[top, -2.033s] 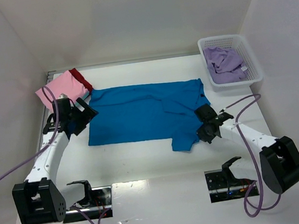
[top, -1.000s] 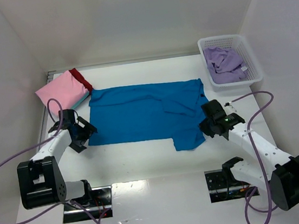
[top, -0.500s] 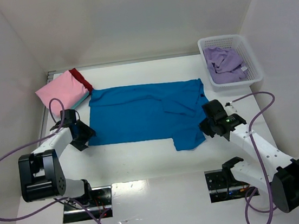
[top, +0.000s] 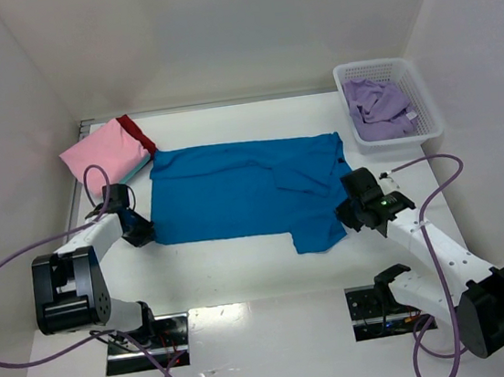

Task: Fold and stack the t-shirts
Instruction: Grap the side of the flattened tshirt closest away from the robot with both arms, then fold the other side of the tshirt into a rectangle

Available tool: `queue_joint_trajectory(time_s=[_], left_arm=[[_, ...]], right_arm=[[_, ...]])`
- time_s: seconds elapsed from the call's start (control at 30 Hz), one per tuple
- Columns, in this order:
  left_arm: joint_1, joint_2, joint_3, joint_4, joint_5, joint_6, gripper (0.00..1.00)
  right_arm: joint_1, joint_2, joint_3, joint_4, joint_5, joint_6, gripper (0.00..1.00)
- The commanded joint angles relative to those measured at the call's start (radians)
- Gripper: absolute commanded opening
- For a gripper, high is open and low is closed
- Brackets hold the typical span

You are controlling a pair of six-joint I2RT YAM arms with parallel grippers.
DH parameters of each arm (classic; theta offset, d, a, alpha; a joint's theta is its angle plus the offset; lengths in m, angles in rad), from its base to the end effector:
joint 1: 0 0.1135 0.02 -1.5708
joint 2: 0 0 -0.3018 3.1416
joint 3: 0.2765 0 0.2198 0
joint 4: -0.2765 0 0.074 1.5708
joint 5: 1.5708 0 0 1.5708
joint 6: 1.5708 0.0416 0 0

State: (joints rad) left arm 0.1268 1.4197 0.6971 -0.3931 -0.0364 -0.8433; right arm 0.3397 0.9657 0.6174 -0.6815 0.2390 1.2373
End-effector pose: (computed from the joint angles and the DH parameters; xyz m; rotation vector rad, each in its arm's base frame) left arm 0.2217 0.0298 0.2132 -1.2678 2.3812 -0.1731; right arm 0.1225 0.0329 0.2479 1.1970 2.2875 0.2891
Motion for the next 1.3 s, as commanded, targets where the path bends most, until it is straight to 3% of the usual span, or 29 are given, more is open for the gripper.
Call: queue_joint_trajectory(time_s=[0.0,0.1,0.43,1.03,1.27], left_arm=[[0.005,0.004,0.007,-0.004,-0.003,-0.011,0.12],[0.005,-0.022,0.033,-0.038,-0.003,-0.011,0.00],[0.005,-0.188,0.165,-0.161,0.039,0.042,0.00],[-0.075,-0.278,0.215,-0.299,0.001,0.012,0.00],[-0.075,-0.266,0.268,-0.222,-0.054,0.021,0.00]], right_arm=[[-0.005,-0.001,0.022,-0.007,0.016,0.008,0.00],[-0.005,-0.010,0.033,-0.007,0.028,0.008,0.00],[-0.027,-0.028,0.120,-0.050,0.037,-0.001,0.00],[-0.027,-0.171,0.145,-0.220,-0.010,0.085,0.00],[-0.038,-0.127,0.154,-0.110,0.008,0.047,0.00]])
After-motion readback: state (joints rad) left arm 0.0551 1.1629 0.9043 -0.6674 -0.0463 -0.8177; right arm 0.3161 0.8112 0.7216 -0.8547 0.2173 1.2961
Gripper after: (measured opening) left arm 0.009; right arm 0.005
